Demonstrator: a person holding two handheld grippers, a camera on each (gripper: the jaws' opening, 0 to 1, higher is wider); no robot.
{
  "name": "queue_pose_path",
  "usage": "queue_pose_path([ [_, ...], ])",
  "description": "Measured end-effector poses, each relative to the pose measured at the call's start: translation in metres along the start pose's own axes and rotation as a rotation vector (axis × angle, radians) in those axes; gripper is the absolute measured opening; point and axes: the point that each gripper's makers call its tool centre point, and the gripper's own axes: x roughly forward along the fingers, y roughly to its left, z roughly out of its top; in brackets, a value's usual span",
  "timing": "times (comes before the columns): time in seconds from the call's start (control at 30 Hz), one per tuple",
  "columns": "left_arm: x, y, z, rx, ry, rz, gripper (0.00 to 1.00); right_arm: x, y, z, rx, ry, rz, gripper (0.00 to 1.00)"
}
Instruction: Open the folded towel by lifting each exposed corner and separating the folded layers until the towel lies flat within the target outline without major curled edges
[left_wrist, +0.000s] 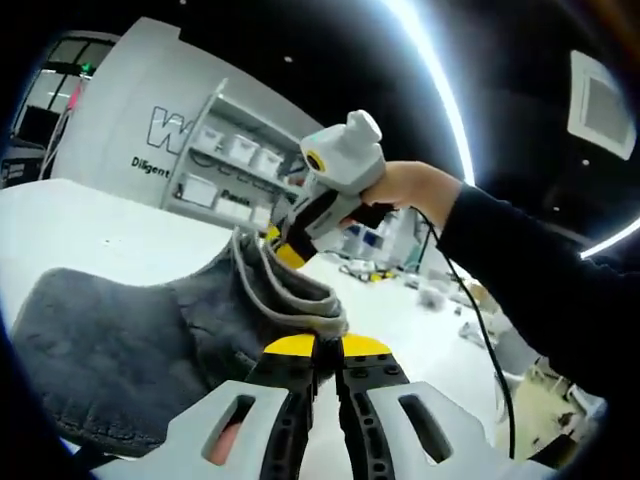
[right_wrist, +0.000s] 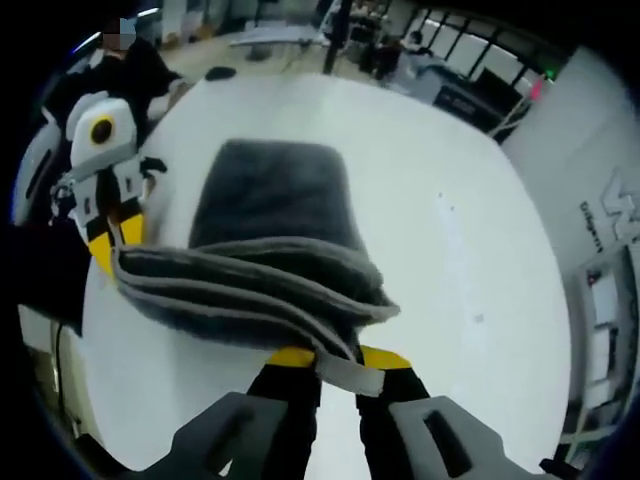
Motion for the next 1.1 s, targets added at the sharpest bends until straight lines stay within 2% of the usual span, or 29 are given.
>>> queue_pose_path([
  [0.33,0.007,-0.005,-0.004,0.006,0.010,-0.003,0.05,0.002,-0.003,-0.005,0.003,0.004,-0.013,0.08],
  [0.4,0.009,-0.008,-0.009,-0.043,0.035,-0.013,0.05,0.003,-0.002,-0.007,0.000,0.009,-0.014,0.08],
  [0.63,0.016,-0.012,-0.010,-0.006,0.041,0.004,0.06,0.007,-0.004,-0.018,0.003,0.026,-0.028,0.08],
  [1.1,0.029,-0.013,-0.028,0.003,0.087,0.005,0.06,0.013,-0.005,-0.036,0.025,0.029,-0.047,0.08],
])
